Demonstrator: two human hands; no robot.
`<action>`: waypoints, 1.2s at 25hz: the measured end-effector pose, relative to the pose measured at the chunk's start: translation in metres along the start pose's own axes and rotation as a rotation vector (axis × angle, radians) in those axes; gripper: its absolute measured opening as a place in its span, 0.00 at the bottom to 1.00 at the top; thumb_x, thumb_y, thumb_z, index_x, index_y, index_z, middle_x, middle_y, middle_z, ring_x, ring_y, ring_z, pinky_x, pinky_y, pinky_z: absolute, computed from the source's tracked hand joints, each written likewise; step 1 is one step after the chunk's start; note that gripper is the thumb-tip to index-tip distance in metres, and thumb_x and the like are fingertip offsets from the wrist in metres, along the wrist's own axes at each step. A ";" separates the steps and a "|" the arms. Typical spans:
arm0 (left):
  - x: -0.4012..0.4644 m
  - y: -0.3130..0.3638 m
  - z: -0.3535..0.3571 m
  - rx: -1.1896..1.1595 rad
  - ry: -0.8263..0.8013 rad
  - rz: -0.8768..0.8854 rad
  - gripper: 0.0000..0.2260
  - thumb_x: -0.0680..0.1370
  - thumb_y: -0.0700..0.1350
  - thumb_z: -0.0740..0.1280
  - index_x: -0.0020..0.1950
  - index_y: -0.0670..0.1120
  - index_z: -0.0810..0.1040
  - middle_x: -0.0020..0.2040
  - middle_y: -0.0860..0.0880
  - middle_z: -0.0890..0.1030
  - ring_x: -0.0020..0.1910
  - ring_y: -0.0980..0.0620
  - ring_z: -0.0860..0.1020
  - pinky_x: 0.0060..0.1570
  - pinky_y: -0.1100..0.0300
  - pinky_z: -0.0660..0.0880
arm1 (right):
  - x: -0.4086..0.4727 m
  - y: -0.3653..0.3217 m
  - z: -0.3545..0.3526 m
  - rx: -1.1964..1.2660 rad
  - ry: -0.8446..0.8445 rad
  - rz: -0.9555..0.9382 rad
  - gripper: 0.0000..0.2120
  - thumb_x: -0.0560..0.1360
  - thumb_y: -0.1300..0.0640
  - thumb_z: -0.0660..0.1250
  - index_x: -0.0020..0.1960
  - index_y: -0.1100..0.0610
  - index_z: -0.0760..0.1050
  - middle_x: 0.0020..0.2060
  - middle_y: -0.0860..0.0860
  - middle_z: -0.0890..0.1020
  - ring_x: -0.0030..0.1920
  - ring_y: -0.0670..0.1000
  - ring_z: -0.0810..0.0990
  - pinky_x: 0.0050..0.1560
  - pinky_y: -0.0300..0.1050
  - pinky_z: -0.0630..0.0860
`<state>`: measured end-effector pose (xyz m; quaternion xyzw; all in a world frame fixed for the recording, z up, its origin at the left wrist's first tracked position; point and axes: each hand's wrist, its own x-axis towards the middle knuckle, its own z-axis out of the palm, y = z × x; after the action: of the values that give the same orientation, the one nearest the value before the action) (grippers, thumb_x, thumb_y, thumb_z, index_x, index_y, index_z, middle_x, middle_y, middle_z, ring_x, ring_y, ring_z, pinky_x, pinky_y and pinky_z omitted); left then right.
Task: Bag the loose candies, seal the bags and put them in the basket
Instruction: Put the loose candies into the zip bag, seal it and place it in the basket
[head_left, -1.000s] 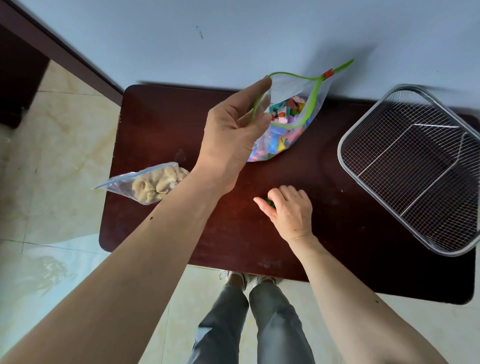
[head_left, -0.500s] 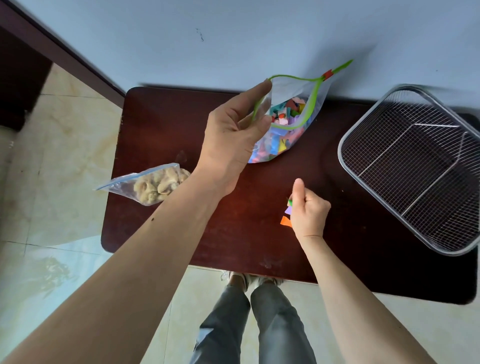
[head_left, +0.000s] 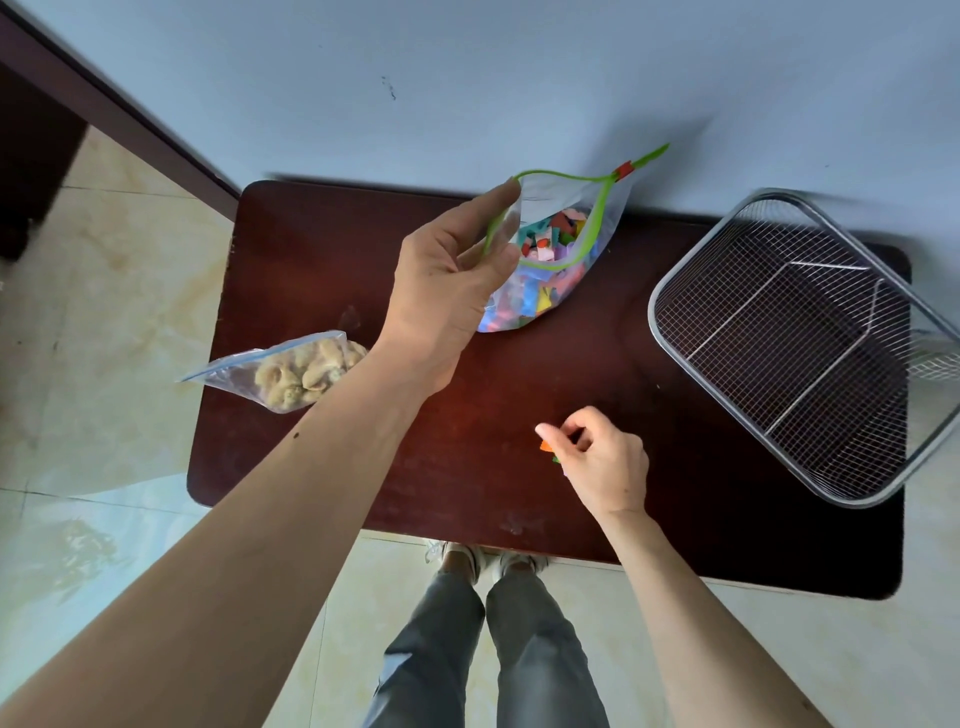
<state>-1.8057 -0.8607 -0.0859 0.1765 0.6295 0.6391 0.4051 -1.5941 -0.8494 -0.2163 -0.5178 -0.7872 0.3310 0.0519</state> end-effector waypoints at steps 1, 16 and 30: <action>0.000 0.000 0.000 0.001 0.001 0.001 0.22 0.76 0.27 0.63 0.70 0.38 0.72 0.68 0.42 0.77 0.66 0.52 0.76 0.63 0.60 0.74 | -0.003 0.002 -0.001 -0.018 -0.034 -0.013 0.16 0.67 0.40 0.74 0.40 0.52 0.77 0.26 0.48 0.82 0.34 0.57 0.83 0.37 0.48 0.76; -0.004 0.001 0.002 0.008 0.014 -0.006 0.21 0.77 0.27 0.63 0.70 0.38 0.72 0.68 0.43 0.77 0.67 0.51 0.75 0.64 0.63 0.73 | 0.019 -0.048 -0.043 0.538 0.070 0.172 0.09 0.68 0.55 0.77 0.37 0.58 0.79 0.21 0.46 0.71 0.21 0.43 0.70 0.29 0.38 0.70; -0.007 0.009 -0.003 0.064 -0.010 -0.059 0.23 0.76 0.28 0.63 0.69 0.42 0.74 0.68 0.47 0.77 0.69 0.54 0.73 0.72 0.49 0.67 | 0.091 -0.149 -0.099 0.707 0.255 -0.146 0.07 0.66 0.49 0.77 0.40 0.49 0.81 0.18 0.44 0.68 0.24 0.44 0.66 0.34 0.50 0.78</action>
<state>-1.8066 -0.8669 -0.0756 0.1737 0.6525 0.6056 0.4211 -1.7107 -0.7623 -0.0776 -0.4476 -0.6465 0.5102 0.3484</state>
